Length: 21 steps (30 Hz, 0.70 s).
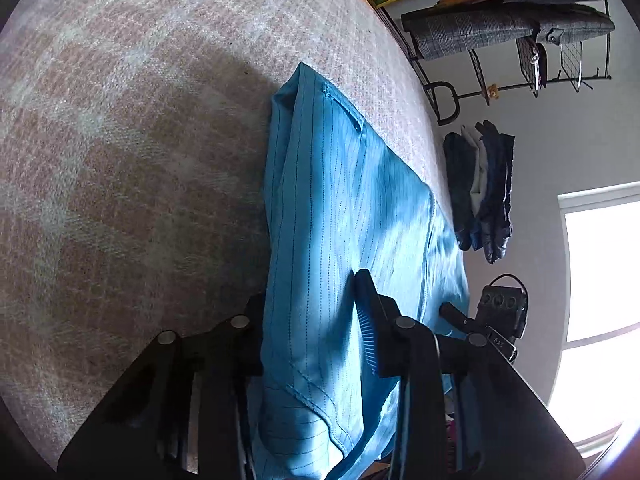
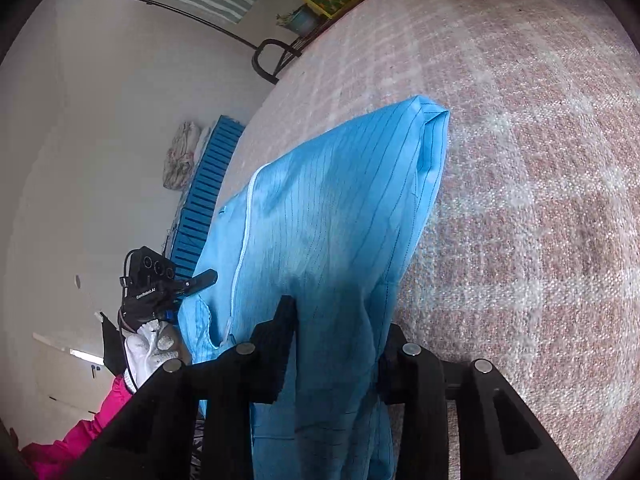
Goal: Fold large clothes
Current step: 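Grasp the folded blue coat bundle with both tools, then lift the folded coat with both tools and carry it toward the clothes stack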
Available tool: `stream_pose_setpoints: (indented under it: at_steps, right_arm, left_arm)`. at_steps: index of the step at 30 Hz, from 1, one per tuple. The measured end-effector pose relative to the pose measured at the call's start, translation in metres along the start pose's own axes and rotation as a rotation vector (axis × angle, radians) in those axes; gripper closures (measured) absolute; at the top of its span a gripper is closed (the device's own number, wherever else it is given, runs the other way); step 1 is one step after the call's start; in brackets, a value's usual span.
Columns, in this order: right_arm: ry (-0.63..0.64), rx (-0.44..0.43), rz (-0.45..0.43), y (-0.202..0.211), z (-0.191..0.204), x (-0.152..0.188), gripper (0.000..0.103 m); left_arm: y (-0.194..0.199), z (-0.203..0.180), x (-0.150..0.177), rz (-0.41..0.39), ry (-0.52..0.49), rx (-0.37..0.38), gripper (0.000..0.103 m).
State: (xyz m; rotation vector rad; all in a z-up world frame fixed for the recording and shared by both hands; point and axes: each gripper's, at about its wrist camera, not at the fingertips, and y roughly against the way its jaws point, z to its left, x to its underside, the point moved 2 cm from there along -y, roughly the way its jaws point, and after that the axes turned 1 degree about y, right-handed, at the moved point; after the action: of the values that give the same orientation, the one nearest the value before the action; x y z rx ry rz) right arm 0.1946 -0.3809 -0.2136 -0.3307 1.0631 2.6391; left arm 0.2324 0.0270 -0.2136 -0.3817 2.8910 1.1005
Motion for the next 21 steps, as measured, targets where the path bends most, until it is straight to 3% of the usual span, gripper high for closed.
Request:
stream_pose_setpoints:
  at_steps: [4,9,13,21]
  right_arm:
    - [0.108,0.136,0.000,-0.002,0.021,0.004,0.084]
    - [0.257,0.326,-0.006,-0.007,0.054,0.006,0.092]
    - [0.358,0.453,-0.016,-0.007,0.081,0.009,0.096]
    - [0.510,0.606,-0.062,0.009,0.129,0.019,0.098]
  left_arm:
    - [-0.001,-0.029,0.008,-0.041,-0.164,-0.134,0.087]
    - [-0.004,-0.059,0.020,-0.084,-0.301,-0.242,0.092]
    - [-0.001,-0.075,0.030,-0.117,-0.357,-0.269,0.096]
    - [0.010,-0.110,0.055,-0.151,-0.490,-0.273,0.097]
